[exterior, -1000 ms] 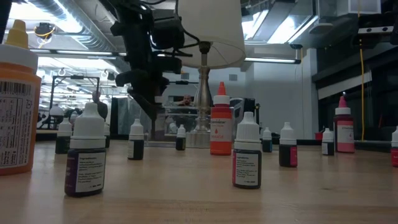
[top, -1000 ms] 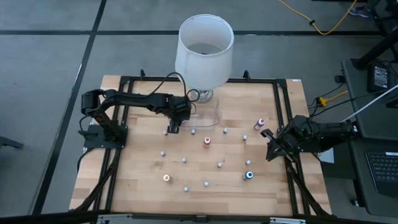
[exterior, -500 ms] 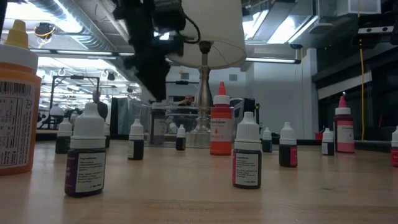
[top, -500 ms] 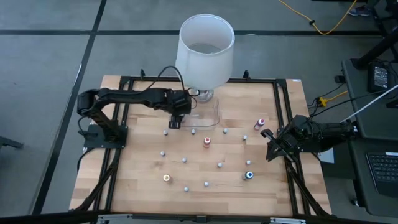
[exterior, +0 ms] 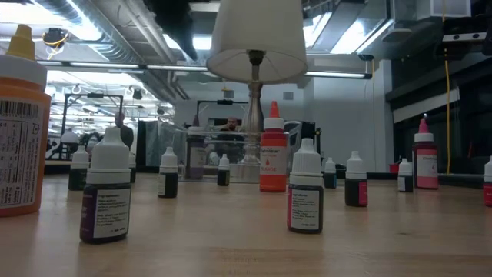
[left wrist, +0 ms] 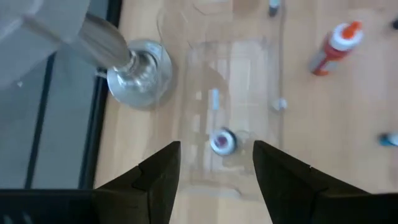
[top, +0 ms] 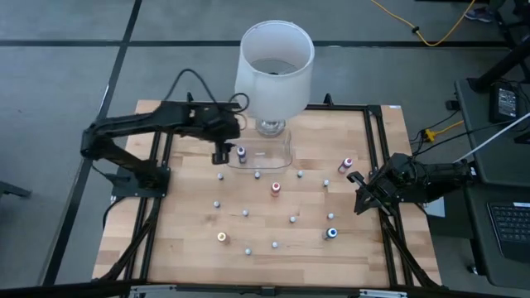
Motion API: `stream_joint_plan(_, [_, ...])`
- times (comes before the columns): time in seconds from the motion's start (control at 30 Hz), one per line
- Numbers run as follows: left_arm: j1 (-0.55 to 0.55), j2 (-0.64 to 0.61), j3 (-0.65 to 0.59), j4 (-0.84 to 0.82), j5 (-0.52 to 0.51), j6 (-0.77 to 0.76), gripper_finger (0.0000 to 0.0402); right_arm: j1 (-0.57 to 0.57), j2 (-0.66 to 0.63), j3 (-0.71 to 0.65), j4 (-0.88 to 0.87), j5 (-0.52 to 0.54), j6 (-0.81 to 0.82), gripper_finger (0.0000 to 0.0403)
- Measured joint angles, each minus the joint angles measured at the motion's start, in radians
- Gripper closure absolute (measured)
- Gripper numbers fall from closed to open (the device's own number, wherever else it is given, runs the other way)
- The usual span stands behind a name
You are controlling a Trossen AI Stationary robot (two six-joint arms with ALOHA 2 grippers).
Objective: Pick & Place food coloring
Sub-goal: Put the top small red food coloring bottle into the container
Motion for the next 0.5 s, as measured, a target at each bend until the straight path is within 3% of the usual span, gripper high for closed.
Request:
stream_joint_plan(0.3, [-0.07,-0.186,-0.005,-0.325,-0.092,-0.269,0.0206,0.0,0.0,0.0,0.0,0.0,0.0,0.0359])
stream_joint_plan(0.5, [-0.12,-0.39,-0.167,-0.272,-0.155,-0.449,0.0206,0.0,0.0,0.0,0.0,0.0,0.0,0.0359])
